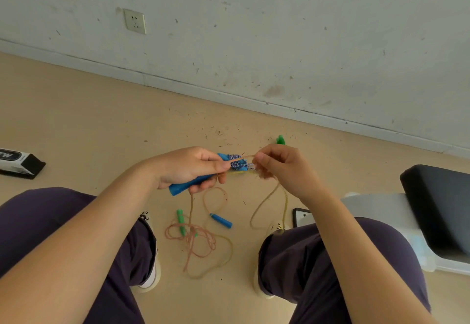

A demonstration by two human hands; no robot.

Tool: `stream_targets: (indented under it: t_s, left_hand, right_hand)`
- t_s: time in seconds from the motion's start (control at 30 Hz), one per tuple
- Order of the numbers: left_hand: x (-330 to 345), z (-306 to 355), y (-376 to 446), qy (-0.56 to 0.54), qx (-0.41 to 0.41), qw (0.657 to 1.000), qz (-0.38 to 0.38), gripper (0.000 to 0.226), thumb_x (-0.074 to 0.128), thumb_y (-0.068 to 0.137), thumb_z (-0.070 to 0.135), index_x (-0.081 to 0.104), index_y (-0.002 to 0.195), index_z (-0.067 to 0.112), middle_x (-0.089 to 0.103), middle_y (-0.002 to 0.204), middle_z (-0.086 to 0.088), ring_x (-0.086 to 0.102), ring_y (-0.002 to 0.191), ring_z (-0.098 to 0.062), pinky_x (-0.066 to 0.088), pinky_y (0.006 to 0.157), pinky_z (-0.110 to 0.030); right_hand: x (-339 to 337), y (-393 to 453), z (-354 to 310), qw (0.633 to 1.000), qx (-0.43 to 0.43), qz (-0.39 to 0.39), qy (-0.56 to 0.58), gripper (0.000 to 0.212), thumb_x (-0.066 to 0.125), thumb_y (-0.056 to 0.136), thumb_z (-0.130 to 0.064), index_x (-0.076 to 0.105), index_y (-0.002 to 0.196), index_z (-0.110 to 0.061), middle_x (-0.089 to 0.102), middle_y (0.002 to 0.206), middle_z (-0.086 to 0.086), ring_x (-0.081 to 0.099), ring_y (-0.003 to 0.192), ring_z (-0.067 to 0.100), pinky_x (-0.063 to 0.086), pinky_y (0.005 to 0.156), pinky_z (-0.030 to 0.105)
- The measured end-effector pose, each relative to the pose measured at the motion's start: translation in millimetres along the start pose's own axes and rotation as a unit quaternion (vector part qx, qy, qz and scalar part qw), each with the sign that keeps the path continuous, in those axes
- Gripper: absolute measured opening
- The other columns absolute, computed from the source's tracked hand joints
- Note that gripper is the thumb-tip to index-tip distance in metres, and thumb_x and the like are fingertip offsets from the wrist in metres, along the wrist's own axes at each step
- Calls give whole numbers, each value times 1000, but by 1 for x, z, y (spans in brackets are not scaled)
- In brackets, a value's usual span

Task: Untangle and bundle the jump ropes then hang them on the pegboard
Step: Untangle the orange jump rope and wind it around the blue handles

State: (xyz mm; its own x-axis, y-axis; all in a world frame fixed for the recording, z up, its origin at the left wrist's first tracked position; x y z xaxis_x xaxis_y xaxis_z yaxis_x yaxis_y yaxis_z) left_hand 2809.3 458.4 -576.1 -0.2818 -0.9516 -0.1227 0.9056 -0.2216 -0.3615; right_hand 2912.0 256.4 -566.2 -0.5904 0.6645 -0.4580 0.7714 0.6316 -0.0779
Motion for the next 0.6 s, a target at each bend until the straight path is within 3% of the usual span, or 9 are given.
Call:
stream_targets:
  t_s: [0.07, 0.1, 0.33, 0.43, 0.5, 0.6]
  left_hand:
    - [0, -2, 3, -35, 8, 999, 32, 33, 53, 101, 36, 61, 87, 7, 46, 58, 0, 35, 44, -12, 34, 45, -21]
    - [1, -3, 5, -55, 13, 997, 47, 29, 53, 102, 32, 61, 87, 8, 45, 58, 1, 34, 44, -12, 33, 45, -21]
    - [12, -5, 14, -147, 35, 988, 30, 23, 59, 98, 28, 68, 93, 8, 48, 63, 1, 37, 48, -11, 35, 48, -21]
    - [14, -5, 15, -154, 36, 987, 28, 21, 62, 94, 31, 71, 85, 14, 49, 64, 0, 38, 47, -10, 36, 48, -21]
    - [14, -5, 14, -142, 43, 989, 29, 20, 63, 92, 31, 70, 87, 13, 52, 65, -1, 40, 48, -11, 39, 49, -22]
    - [10, -4, 12, -106, 52, 992, 32, 16, 62, 94, 25, 65, 88, 11, 58, 67, -2, 50, 53, -13, 45, 54, -23]
  right_hand:
    - [0, 0, -3, 998, -41, 38, -39, 11, 66, 92, -17, 69, 101, -22, 70, 102, -5, 64, 99, 10, 51, 94, 36]
    - [1, 0, -6, 996, -64, 45, -36, 15, 70, 90, -15, 68, 102, -23, 69, 104, -7, 64, 103, 9, 50, 97, 34]
    - [23, -7, -15, 994, -105, -33, -24, 15, 78, 83, -16, 71, 96, -15, 71, 92, -1, 66, 90, 10, 51, 89, 26]
    - [21, -7, -16, 996, -83, -26, -39, 15, 80, 81, -18, 70, 92, -21, 69, 88, 7, 63, 85, 18, 51, 87, 34]
    - [22, -6, -16, 996, -68, -26, -48, 15, 80, 80, -18, 68, 88, -23, 70, 88, 5, 63, 84, 16, 51, 88, 35]
    - [21, -5, -14, 996, -73, -26, -42, 13, 77, 83, -16, 66, 83, -24, 68, 85, -8, 62, 81, 6, 51, 84, 27]
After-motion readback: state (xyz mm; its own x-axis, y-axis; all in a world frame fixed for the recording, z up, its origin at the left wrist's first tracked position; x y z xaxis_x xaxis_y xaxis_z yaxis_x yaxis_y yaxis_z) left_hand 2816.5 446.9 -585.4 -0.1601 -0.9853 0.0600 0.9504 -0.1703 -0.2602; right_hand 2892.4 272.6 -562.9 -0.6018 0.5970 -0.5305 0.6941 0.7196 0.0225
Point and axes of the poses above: each hand's wrist, its own y-axis towards the middle knuckle, its own x-axis out of the palm, z = x × y, the point moved 2 cm from there along y, towards the middle knuckle
